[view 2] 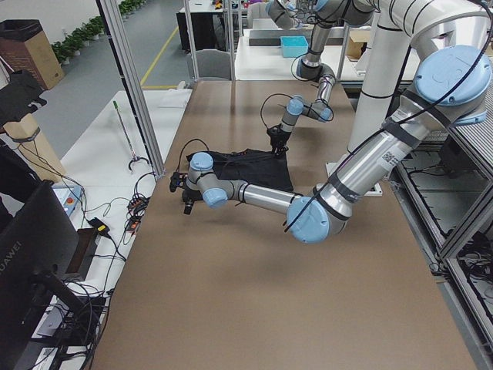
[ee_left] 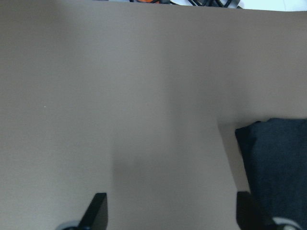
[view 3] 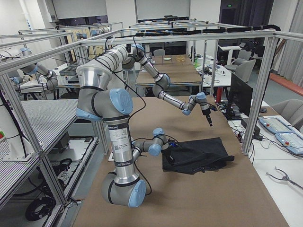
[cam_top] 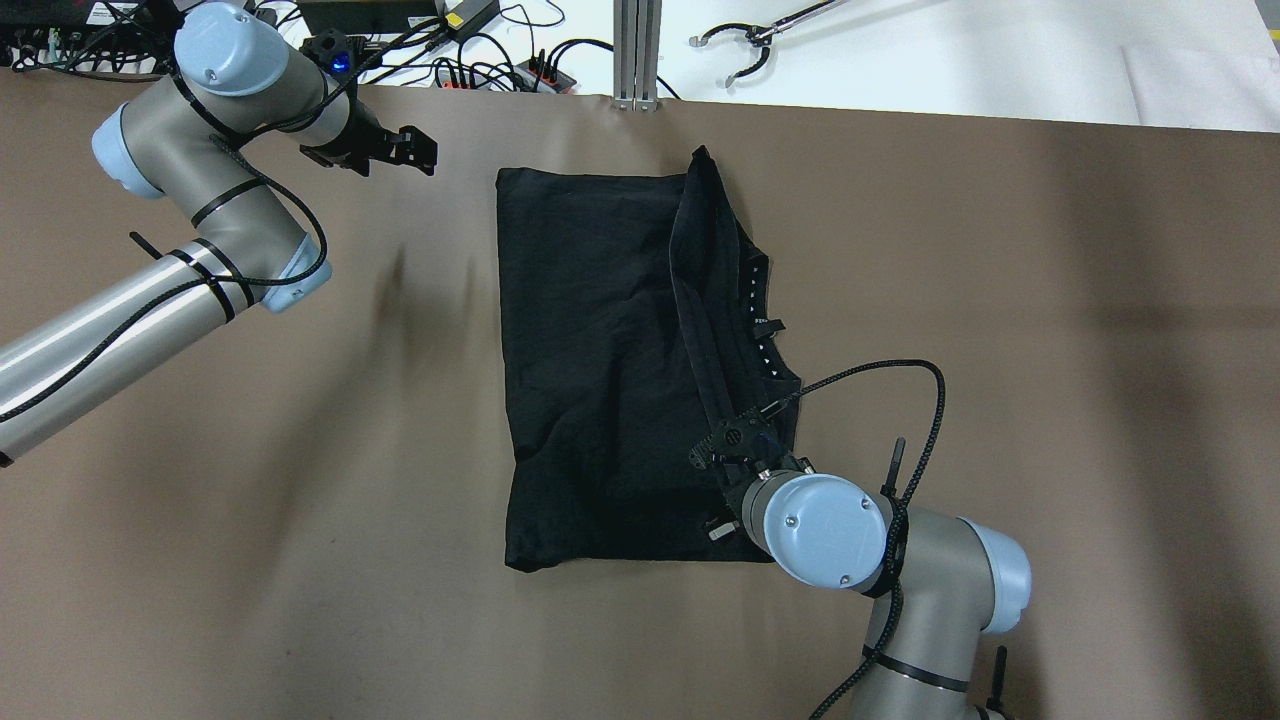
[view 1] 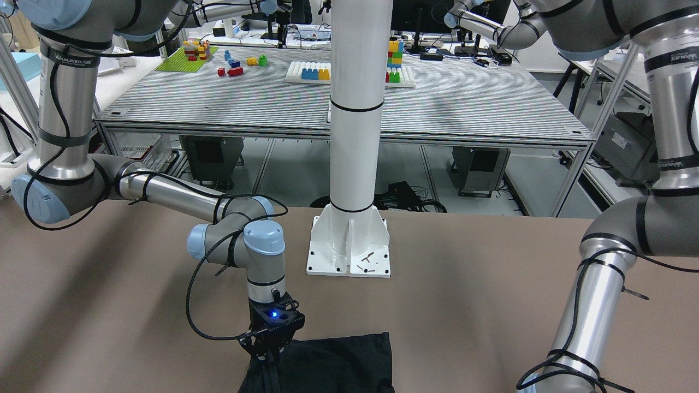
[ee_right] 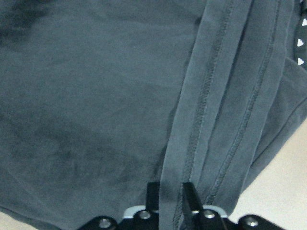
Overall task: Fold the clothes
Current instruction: 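Hold the right gripper on the shirt's folded edge while the left arm rests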
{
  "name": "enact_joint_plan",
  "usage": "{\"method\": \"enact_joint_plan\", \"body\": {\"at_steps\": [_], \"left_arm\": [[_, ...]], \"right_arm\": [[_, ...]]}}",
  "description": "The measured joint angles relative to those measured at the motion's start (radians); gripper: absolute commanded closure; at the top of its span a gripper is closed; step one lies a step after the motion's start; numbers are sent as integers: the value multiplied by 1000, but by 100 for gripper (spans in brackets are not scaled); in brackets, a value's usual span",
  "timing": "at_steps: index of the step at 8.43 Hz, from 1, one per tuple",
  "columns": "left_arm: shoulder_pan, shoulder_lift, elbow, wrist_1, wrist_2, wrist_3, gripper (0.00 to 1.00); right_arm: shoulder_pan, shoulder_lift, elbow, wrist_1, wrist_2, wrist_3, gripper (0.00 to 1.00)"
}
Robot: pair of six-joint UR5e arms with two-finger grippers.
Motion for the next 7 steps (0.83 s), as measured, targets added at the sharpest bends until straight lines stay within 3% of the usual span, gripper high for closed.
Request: {"method": "enact_joint_plan", "body": {"at_steps": [1, 3, 4, 6, 7], "left_arm": [[0, 2, 0, 0, 0, 0, 6], [1, 4, 0, -1, 0, 1, 6], [1, 5, 0, -1, 0, 1, 6], [1, 6, 0, -1, 0, 1, 6], [1, 6, 0, -1, 0, 1, 6]], "right_arm": [[0, -1, 4, 0, -1, 0, 93], [-1, -10, 12, 1, -3, 1, 71], [-1, -12, 13, 2, -4, 1, 71], [-7, -13, 13, 1, -3, 2, 84], [-10, -13, 12, 1, -4, 3, 84]]}}
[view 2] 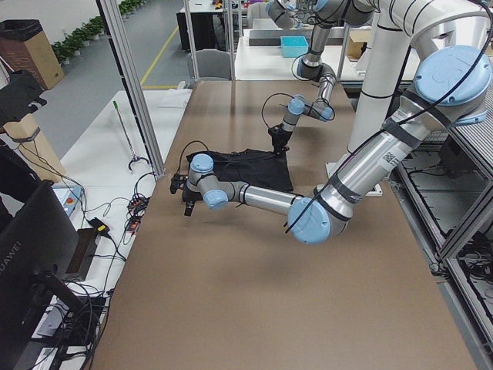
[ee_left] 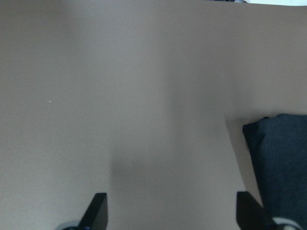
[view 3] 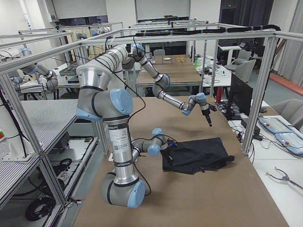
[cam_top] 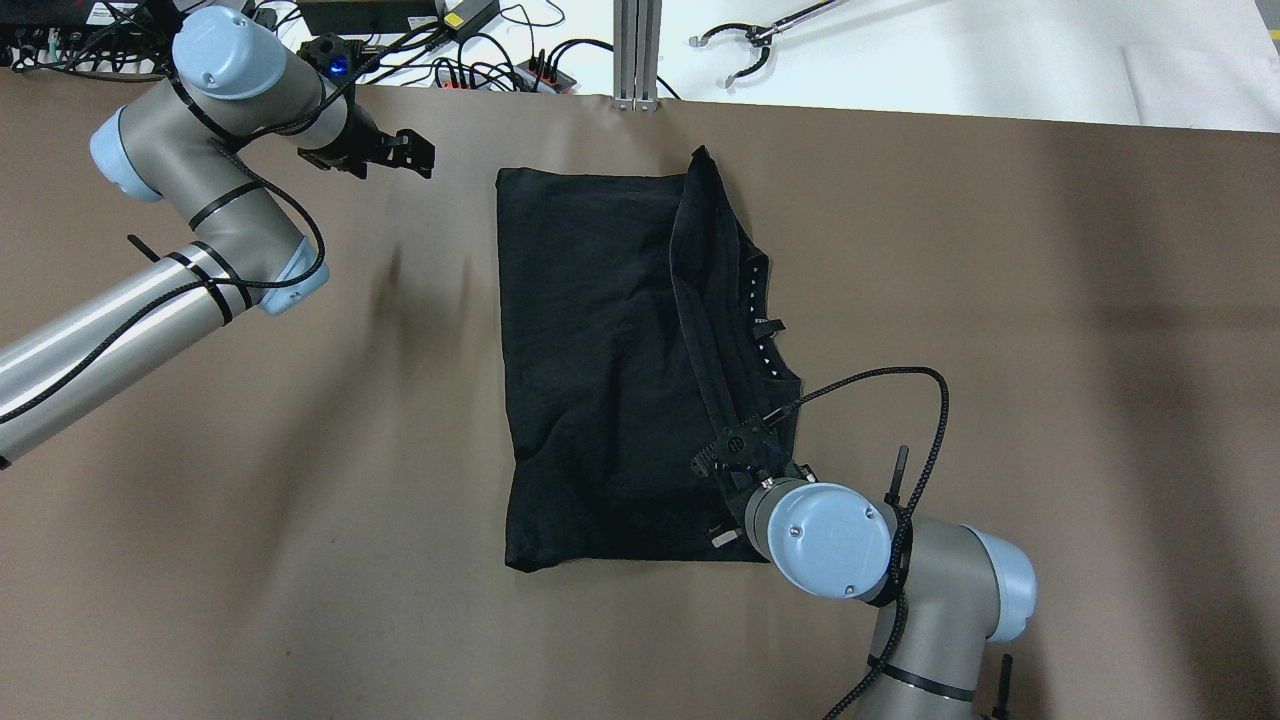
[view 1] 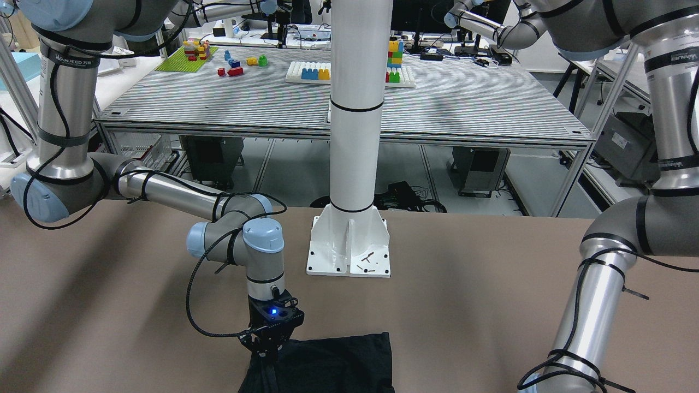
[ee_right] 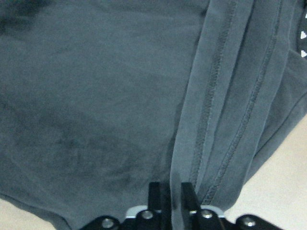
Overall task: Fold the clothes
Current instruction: 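Hold the right gripper on the shirt's folded edge while the left arm rests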
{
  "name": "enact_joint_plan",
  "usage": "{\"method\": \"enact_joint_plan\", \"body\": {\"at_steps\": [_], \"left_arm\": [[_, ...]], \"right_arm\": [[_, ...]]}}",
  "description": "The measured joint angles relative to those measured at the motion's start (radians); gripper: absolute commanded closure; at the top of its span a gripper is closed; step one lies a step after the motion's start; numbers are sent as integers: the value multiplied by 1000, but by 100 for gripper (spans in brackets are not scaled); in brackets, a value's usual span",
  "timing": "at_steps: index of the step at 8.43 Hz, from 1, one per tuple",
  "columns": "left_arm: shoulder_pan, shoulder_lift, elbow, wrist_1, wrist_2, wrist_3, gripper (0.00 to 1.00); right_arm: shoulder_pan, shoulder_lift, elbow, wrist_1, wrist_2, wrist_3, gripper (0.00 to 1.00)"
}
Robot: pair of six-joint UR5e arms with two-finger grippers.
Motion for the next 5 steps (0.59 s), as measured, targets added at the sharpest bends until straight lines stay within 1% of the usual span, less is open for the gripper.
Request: {"method": "enact_joint_plan", "body": {"at_steps": [1, 2, 4, 5], "left_arm": [[1, 0, 0, 0, 0, 0, 6], [1, 0, 0, 0, 0, 1, 6], [1, 0, 0, 0, 0, 1, 6], [2, 0, 0, 1, 0, 1, 6]], "right_arm": [[-1, 0, -1, 0, 0, 0, 86], [-2, 0, -2, 0, 0, 0, 84], [-2, 0, -4, 1, 0, 0, 64], [-2, -3, -4, 2, 0, 0, 63]]}}
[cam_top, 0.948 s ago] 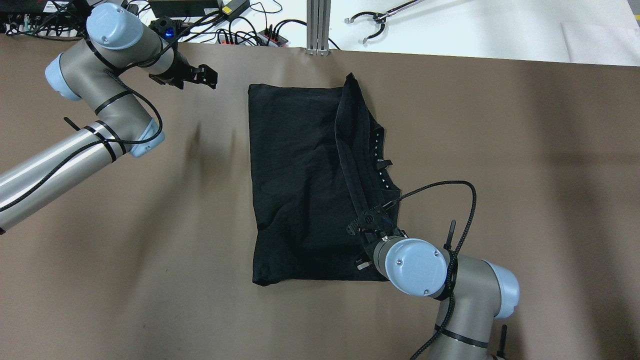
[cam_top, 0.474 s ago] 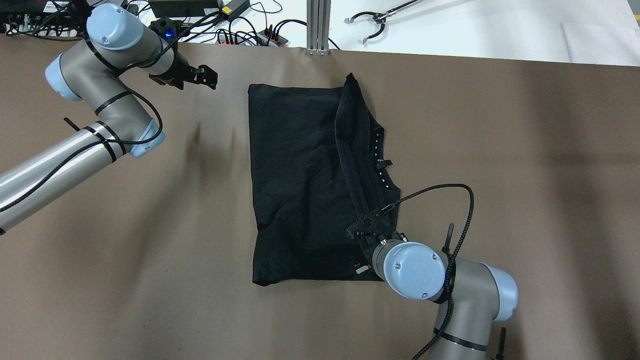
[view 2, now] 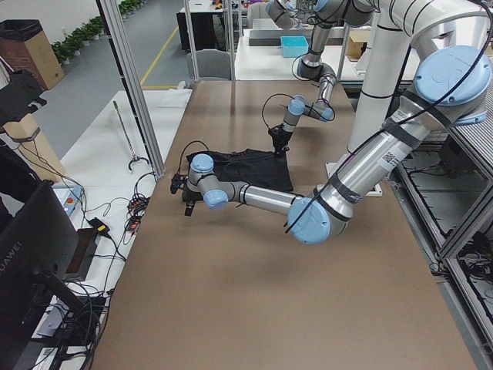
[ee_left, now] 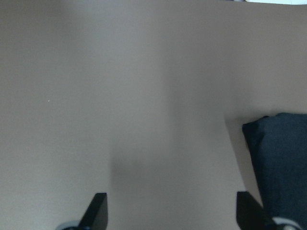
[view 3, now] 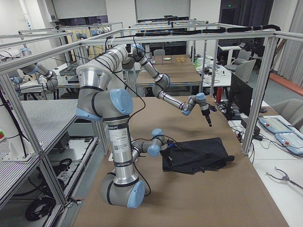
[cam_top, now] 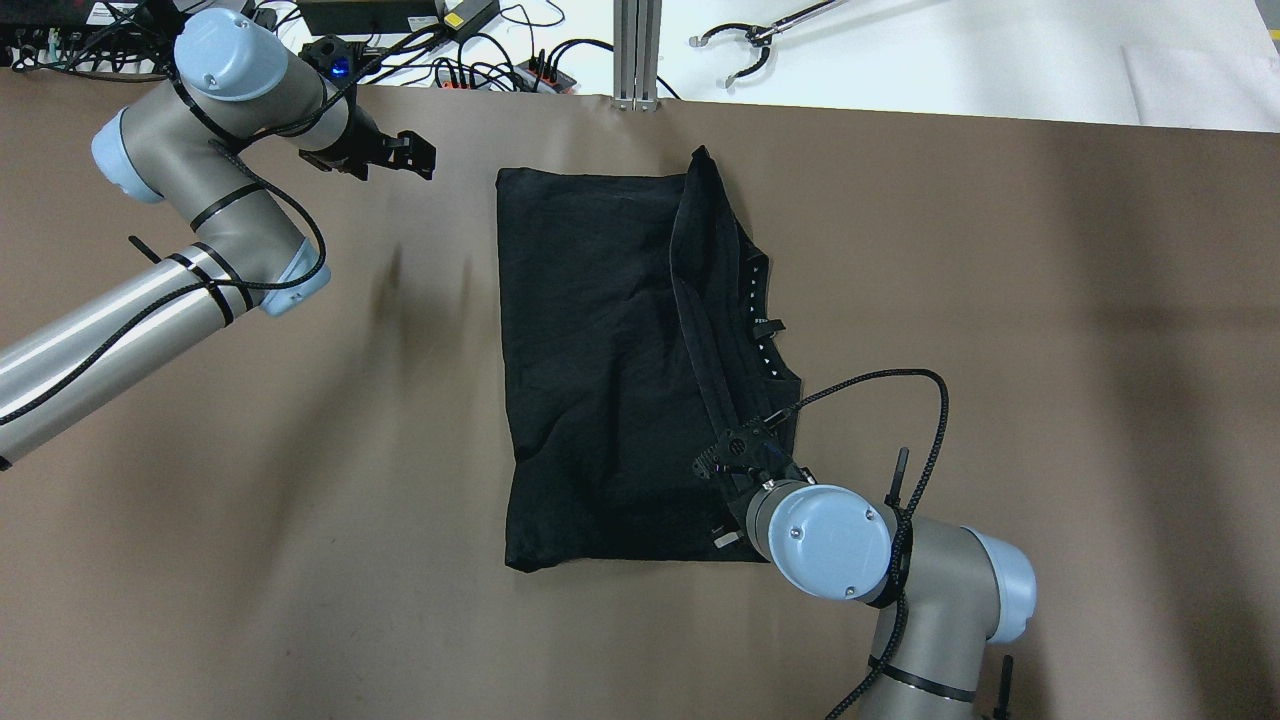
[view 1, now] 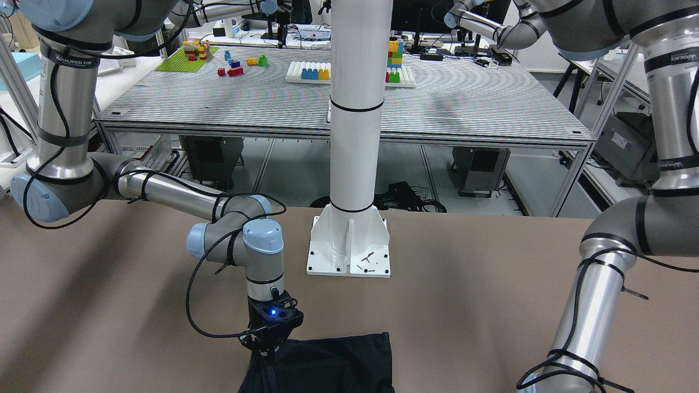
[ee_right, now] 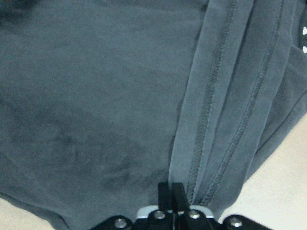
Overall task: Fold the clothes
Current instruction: 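Hold the right gripper on the shirt's folded edge while the left arm rests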
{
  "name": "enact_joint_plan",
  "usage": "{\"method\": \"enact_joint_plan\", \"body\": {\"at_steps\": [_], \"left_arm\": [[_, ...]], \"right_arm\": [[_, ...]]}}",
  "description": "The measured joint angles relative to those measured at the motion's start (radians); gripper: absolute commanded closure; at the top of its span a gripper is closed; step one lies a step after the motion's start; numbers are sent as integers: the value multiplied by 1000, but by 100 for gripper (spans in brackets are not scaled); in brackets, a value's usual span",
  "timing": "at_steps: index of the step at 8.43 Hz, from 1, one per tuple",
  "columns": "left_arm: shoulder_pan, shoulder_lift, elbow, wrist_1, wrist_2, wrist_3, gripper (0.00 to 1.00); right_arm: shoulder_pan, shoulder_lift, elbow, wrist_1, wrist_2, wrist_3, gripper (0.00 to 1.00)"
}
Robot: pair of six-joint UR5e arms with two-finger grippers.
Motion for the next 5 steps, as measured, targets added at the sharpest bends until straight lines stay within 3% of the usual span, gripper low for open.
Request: {"method": "enact_joint_plan", "body": {"at_steps": [1, 2, 4, 5], "left_arm": [[0, 0, 0, 0, 0, 0, 6], [1, 0, 0, 0, 0, 0, 6], [1, -1, 0, 0, 0, 0, 6], [1, -1, 1, 1, 0, 0, 6]], "right_arm": [[0, -2, 0, 0, 0, 0, 63], [0, -3, -1, 1, 0, 0, 71], [0, -6, -2, 3, 0, 0, 100], [0, -6, -3, 4, 0, 0, 100]]}}
